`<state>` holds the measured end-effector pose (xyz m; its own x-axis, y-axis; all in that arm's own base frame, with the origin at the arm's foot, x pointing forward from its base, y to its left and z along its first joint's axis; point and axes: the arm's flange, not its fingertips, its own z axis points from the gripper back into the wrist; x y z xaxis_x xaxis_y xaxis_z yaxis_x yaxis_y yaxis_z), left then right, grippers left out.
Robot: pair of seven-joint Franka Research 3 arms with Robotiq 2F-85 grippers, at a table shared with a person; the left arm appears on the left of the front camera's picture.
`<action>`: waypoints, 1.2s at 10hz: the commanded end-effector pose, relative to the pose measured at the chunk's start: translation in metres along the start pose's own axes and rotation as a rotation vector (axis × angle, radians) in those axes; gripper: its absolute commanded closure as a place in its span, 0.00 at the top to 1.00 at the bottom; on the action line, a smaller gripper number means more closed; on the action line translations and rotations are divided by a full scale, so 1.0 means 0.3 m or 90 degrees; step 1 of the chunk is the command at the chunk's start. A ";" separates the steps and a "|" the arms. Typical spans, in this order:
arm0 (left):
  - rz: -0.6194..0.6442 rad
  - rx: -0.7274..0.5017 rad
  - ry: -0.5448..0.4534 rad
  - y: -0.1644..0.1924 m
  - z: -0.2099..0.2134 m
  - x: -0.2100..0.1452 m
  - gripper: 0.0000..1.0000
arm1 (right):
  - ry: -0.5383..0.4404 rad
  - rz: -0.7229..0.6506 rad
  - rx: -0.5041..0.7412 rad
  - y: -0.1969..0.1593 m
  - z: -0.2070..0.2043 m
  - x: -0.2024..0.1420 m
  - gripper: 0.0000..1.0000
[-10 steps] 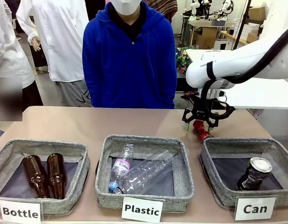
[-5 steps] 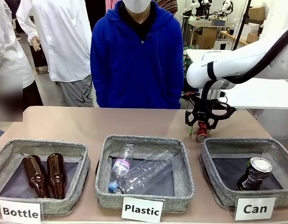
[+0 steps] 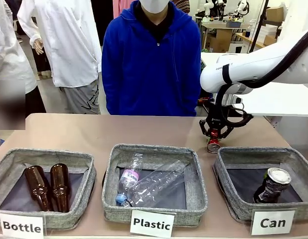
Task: Sort the can waste into the basket.
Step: Pick up the can waste from the table and place it in the right Fabric basket.
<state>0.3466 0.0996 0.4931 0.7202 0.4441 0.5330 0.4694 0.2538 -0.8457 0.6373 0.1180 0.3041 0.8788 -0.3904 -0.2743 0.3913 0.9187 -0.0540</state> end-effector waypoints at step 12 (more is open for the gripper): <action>-0.011 -0.005 0.007 0.004 0.000 -0.007 1.00 | -0.089 0.300 0.103 -0.484 0.395 -0.416 0.00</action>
<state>0.3466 0.0993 0.4928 0.7203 0.4432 0.5336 0.4699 0.2541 -0.8453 0.5392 0.0339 0.4640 0.9896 -0.0988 -0.1047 0.1116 0.9860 0.1241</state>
